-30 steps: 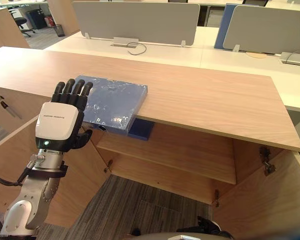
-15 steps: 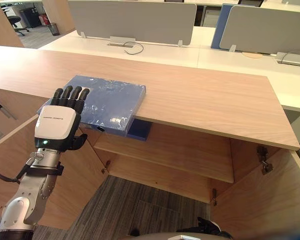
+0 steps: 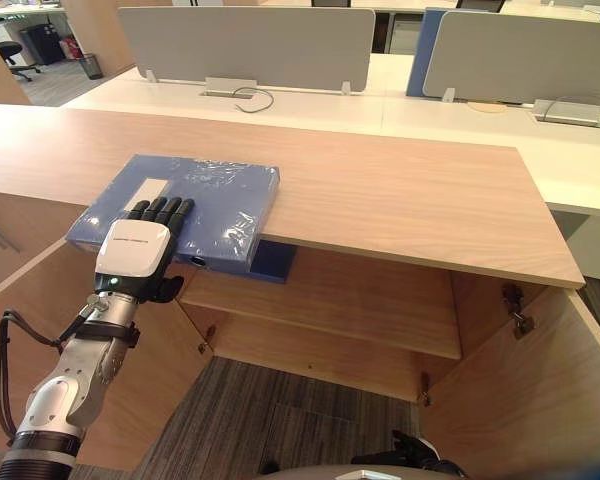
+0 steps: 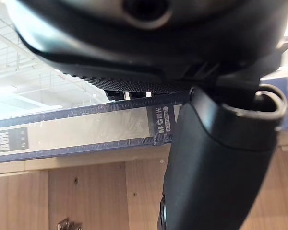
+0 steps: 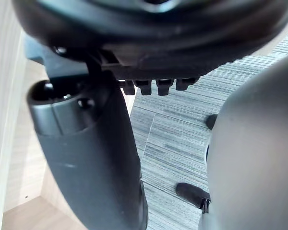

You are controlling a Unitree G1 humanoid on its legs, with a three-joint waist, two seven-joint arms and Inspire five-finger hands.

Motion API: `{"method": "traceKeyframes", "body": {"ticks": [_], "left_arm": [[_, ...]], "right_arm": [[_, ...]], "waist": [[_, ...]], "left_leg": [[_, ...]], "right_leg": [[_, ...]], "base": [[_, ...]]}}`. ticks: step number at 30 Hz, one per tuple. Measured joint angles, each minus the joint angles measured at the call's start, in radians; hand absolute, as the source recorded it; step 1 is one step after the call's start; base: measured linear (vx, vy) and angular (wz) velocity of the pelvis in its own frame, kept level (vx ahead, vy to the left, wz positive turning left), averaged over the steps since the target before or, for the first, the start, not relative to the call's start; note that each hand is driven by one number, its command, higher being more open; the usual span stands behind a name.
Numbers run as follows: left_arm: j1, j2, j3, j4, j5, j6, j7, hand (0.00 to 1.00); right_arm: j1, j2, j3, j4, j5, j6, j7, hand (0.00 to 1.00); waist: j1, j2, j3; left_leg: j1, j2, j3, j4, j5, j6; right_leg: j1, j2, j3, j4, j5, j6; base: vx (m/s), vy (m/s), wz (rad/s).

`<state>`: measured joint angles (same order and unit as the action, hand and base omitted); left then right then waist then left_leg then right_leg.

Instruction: Walk over to the cabinet, pick up the folder, carry it to the office cabinet, place the folder inside the office cabinet, then close the office cabinet door

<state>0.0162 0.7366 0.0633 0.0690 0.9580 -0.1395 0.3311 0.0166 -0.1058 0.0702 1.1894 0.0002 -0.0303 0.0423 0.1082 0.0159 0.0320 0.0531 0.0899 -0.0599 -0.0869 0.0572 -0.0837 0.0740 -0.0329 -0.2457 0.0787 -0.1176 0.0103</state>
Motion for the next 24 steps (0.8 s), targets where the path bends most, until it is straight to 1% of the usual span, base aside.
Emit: {"method": "traceKeyframes", "body": {"ticks": [3, 5, 7, 10, 17, 20, 22, 24], "left_arm": [[-0.037, 0.018, -0.009, 0.001, 0.017, 0.002, 0.004, 0.00], [-0.050, 0.021, -0.021, 0.001, 0.017, 0.006, 0.030, 0.00], [-0.089, 0.024, -0.022, 0.001, 0.017, 0.008, 0.049, 0.00], [-0.120, 0.048, -0.059, 0.007, 0.020, 0.009, 0.049, 0.00], [-0.159, 0.049, -0.074, 0.001, 0.043, 0.010, 0.061, 0.00], [-0.114, 0.012, -0.057, -0.102, 0.034, 0.021, 0.034, 0.00], [-0.041, -0.037, -0.043, -0.231, 0.026, 0.018, 0.011, 0.00], [0.065, -0.126, -0.044, -0.401, -0.005, -0.011, -0.007, 0.00]], "right_arm": [[0.000, -0.001, 0.000, 0.000, 0.000, 0.000, 0.000, 1.00], [0.000, -0.001, 0.000, 0.000, 0.000, 0.000, 0.000, 1.00], [0.002, -0.001, 0.000, 0.000, 0.000, 0.000, 0.000, 1.00], [0.003, -0.001, 0.000, 0.000, 0.000, 0.000, 0.000, 1.00], [0.001, -0.001, 0.000, 0.000, 0.000, 0.000, 0.000, 1.00], [0.001, -0.001, -0.001, 0.000, 0.000, 0.000, 0.000, 1.00], [0.001, -0.001, -0.003, 0.000, 0.001, 0.001, 0.000, 1.00], [0.001, 0.001, -0.006, 0.000, 0.004, 0.003, -0.001, 1.00]], "waist": [[-0.006, 0.003, -0.003], [-0.007, 0.004, -0.009], [-0.006, 0.003, -0.013], [-0.012, 0.005, -0.018], [-0.028, 0.007, -0.023], [-0.028, 0.005, -0.023], [-0.028, 0.005, -0.023], [-0.027, 0.004, -0.024]], "left_leg": [[0.004, 0.000, 0.006, 0.000, 0.000, 0.000], [0.005, 0.001, 0.014, 0.000, 0.000, 0.000], [0.009, 0.003, 0.015, -0.001, 0.000, 0.000], [0.015, 0.004, 0.021, -0.005, 0.000, 0.000], [0.015, 0.006, 0.025, -0.005, -0.001, -0.002], [0.010, 0.007, 0.024, -0.004, -0.003, -0.004], [0.008, 0.006, 0.024, -0.001, -0.004, -0.004], [0.005, 0.006, 0.025, 0.000, -0.004, -0.004]], "right_leg": [[0.001, 0.000, 0.006, 0.000, 0.003, 0.000], [0.001, 0.002, 0.013, -0.006, 0.008, 0.000], [0.007, 0.004, 0.015, -0.013, 0.014, 0.000], [0.015, 0.005, 0.021, -0.027, 0.023, 0.002], [0.016, 0.005, 0.024, -0.036, 0.026, 0.002], [0.015, 0.005, 0.024, -0.040, 0.026, 0.002], [0.015, 0.005, 0.024, -0.044, 0.026, 0.002], [0.013, 0.004, 0.025, -0.044, 0.026, 0.002]], "base": [[-0.02, 0.018, -0.06], [-0.01, 0.023, -0.10], [-0.01, 0.008, -0.02], [-0.03, 0.014, -0.06], [0.00, 0.007, -0.01], [0.02, 0.006, 0.00], [0.04, 0.013, 0.00], [0.05, 0.016, 0.00]]}}
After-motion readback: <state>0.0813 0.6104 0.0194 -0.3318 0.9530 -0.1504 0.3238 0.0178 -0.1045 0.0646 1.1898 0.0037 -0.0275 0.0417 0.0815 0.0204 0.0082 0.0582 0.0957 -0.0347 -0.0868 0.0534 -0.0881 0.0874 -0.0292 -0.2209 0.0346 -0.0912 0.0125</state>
